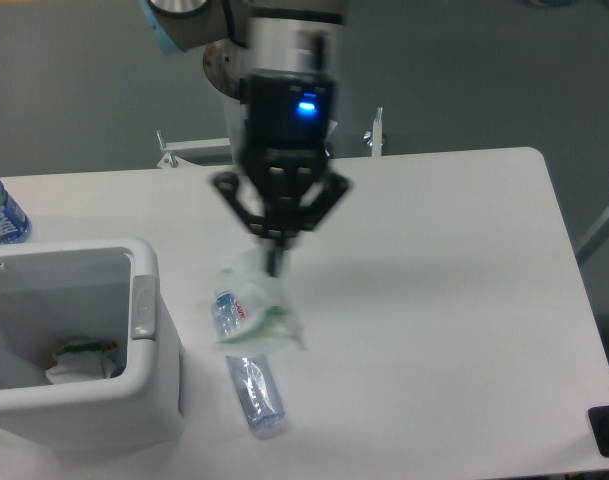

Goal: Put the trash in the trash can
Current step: 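Lift the paper wrapper and carry it over the white bin, release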

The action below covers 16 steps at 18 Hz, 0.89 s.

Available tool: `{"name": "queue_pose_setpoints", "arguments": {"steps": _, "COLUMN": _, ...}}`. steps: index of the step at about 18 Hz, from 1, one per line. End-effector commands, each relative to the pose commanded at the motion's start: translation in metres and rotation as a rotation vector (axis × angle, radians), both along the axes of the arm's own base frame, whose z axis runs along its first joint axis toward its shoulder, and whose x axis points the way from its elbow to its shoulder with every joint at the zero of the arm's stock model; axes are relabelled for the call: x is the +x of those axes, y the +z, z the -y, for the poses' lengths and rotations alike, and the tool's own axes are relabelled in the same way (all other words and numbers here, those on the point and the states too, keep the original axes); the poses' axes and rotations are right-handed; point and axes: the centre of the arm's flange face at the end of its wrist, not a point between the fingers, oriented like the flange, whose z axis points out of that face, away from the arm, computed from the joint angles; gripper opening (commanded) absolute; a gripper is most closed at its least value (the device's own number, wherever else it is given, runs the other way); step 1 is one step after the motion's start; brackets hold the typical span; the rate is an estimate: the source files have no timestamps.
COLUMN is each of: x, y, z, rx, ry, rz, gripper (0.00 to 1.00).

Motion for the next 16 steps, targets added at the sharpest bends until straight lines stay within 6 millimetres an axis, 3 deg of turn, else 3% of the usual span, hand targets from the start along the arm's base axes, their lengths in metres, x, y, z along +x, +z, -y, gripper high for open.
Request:
{"name": "queue_pose_setpoints", "arguments": {"steps": 3, "x": 0.044, "y": -0.005, "z": -0.014, "rx": -0.007, "ry": -0.068, "rz": 0.014, "gripper": 0.00}}
{"name": "queue_pose_setpoints", "arguments": {"steps": 5, "x": 0.061, "y": -0.007, "z": -0.020, "rx": -0.009, "ry": -0.086, "rz": 0.028, "gripper": 0.04}}
{"name": "queue_pose_setpoints", "arguments": {"steps": 6, "x": 0.063, "y": -0.009, "z": -0.021, "rx": -0.011, "ry": -0.095, "rz": 0.028, "gripper": 0.22}}
{"name": "queue_pose_setpoints", "arguments": {"steps": 8, "x": 0.065, "y": -0.012, "z": -0.023, "rx": -0.011, "ry": -0.117, "rz": 0.008, "gripper": 1.00}}
{"name": "queue_pose_setpoints", "arguments": {"steps": 14, "x": 0.063, "y": -0.015, "z": -0.024, "rx": -0.009, "ry": -0.119, "rz": 0.003, "gripper": 1.00}}
{"name": "queue_pose_setpoints", "arguments": {"steps": 16, "x": 0.049, "y": -0.017, "z": -0.021, "rx": -0.012, "ry": -0.092, "rz": 0.005, "gripper": 1.00}}
